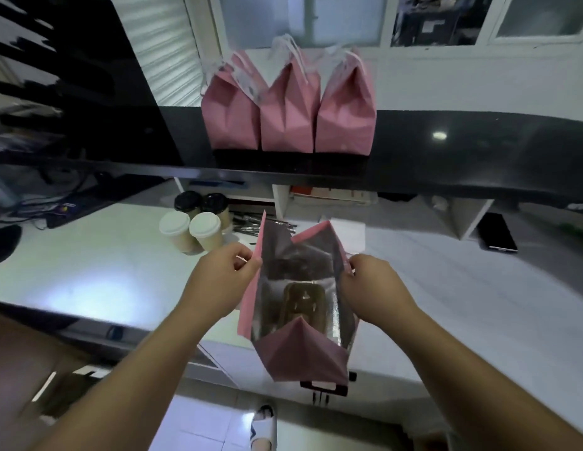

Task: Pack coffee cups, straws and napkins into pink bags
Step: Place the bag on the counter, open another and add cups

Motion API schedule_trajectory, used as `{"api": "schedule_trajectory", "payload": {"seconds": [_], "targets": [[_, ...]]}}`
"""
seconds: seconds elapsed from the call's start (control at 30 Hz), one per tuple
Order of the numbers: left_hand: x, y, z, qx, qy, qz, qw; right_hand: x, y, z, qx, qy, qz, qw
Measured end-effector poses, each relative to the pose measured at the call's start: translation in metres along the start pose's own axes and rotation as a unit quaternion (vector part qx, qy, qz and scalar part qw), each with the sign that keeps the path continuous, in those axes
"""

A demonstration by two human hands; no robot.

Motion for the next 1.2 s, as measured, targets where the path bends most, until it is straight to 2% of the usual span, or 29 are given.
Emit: {"api": "schedule_trajectory", "payload": {"seconds": [0.27,0.57,0.67,0.8,0.87,0.93,1.03,1.1,1.2], "targets": [[-0.017,-0.107,0.023,0.058,-0.012,0.032,0.998,0.027,-0.078,0.055,0.038,0.024,-0.004,0.999],[-0.007,-0.156,0.038,0.106,-0.019,0.107,0.988,0.056,-0.097,0.066,0.109,0.030,-0.027,0.993],[-0.003,-0.157,0.041,0.103,0.020,0.129,0.986,0.057,-0.101,0.062,0.113,0.044,-0.024,0.992],[0.001,-0.158,0.044,0.076,0.126,0.160,0.976,0.053,-0.106,0.058,0.113,0.069,-0.002,0.991],[-0.001,-0.172,0.053,0.038,0.168,0.135,0.976,0.052,-0.106,0.056,0.116,0.074,0.008,0.990],[-0.005,-0.202,0.072,0.002,0.178,0.080,0.981,0.051,-0.105,0.055,0.114,0.070,0.013,0.991],[0.001,-0.254,0.108,0.016,-0.005,0.018,1.000,0.048,-0.104,0.054,0.111,0.069,0.011,0.991],[0.014,-0.277,0.132,0.013,-0.136,0.026,0.990,0.048,-0.105,0.053,0.109,0.072,0.012,0.991],[0.026,-0.289,0.151,0.020,-0.234,0.034,0.971,0.049,-0.107,0.052,0.109,0.065,0.022,0.992]]}}
Point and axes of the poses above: each hand's wrist, its own y-axis away from the middle knuckle, its own x-axis out of the palm, z = x × y, the point moved 7 cm from there along -y, towards the middle knuckle, and after that the axes turned 9 degrees about -x, right-handed, at the moved point
